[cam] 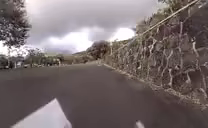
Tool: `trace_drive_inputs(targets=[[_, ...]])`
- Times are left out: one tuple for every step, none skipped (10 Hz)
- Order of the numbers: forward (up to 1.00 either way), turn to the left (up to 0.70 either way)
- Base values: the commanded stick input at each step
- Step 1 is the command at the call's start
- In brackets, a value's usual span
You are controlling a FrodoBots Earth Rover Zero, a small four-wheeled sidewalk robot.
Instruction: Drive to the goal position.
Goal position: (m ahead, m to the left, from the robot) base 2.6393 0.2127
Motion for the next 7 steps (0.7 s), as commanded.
trace_drive_inputs(targets=[[1.0,0.0],[1.0,0.0],[1.0,0.0],[1.0,0.0],[1.0,0.0],[1.0,0.0],[1.0,0.0]])
